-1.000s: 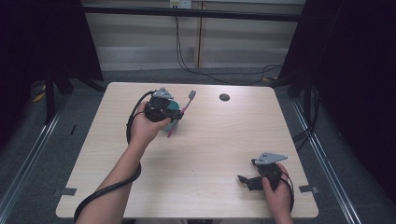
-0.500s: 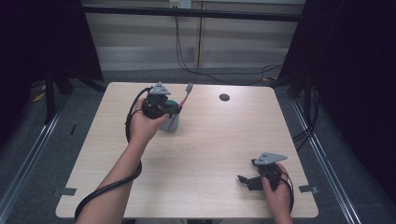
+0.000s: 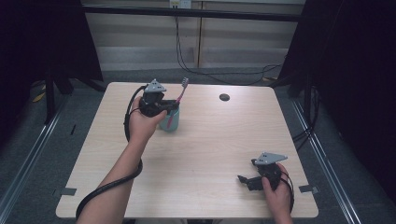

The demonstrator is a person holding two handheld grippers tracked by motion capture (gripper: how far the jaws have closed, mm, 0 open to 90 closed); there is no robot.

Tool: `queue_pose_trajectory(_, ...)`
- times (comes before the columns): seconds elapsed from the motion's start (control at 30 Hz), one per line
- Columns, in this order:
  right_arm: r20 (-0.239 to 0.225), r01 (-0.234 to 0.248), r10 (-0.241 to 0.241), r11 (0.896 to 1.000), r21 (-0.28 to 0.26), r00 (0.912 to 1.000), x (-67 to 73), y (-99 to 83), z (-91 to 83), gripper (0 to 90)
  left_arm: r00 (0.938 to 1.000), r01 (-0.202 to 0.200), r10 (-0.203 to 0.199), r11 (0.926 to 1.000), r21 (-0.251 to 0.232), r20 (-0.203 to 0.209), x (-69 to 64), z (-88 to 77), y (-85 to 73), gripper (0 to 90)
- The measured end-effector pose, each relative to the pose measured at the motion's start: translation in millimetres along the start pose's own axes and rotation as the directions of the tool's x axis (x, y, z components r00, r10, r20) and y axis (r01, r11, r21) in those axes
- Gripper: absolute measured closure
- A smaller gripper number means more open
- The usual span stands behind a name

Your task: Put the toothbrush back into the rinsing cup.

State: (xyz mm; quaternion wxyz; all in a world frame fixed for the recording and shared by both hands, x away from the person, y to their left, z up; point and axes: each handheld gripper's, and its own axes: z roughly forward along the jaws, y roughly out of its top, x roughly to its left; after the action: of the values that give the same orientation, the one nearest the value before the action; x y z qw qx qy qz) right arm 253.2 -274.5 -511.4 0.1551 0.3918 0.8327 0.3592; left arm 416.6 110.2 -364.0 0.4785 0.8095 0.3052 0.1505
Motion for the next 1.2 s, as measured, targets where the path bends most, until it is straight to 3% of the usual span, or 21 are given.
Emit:
queue_pose_trajectory(0.4, 0.000, 0.000, 0.000, 1.000, 0.000, 1.0000, 0.0, 0.0, 0.0, 11.0, 0.9996, 0.006, -0.007, 0.9994, -0.033, -0.028, 3.6, 0.1, 1.8, 82.7)
queue_pose_trajectory(0.67, 0.000, 0.000, 0.000, 1.000, 0.000, 1.0000, 0.0, 0.0, 0.0, 11.0, 0.9985, 0.031, -0.033, 0.9974, -0.065, -0.044, 8.1, 0.6, 4.5, 82.6)
queue_pose_trajectory(1.0, 0.001, 0.000, 0.000, 1.000, 0.000, 1.0000, 0.1, 0.0, 0.0, 11.0, 0.9980, 0.029, -0.032, 0.9974, -0.066, -0.054, 11.0, 4.5, 6.2, 82.7)
queue_pose_trajectory(1.2, 0.001, 0.000, 0.000, 1.000, 0.000, 1.0000, 0.0, 0.0, 0.0, 11.0, 0.9963, 0.054, -0.059, 0.9949, -0.085, -0.062, 15.4, 8.9, 4.5, 82.7)
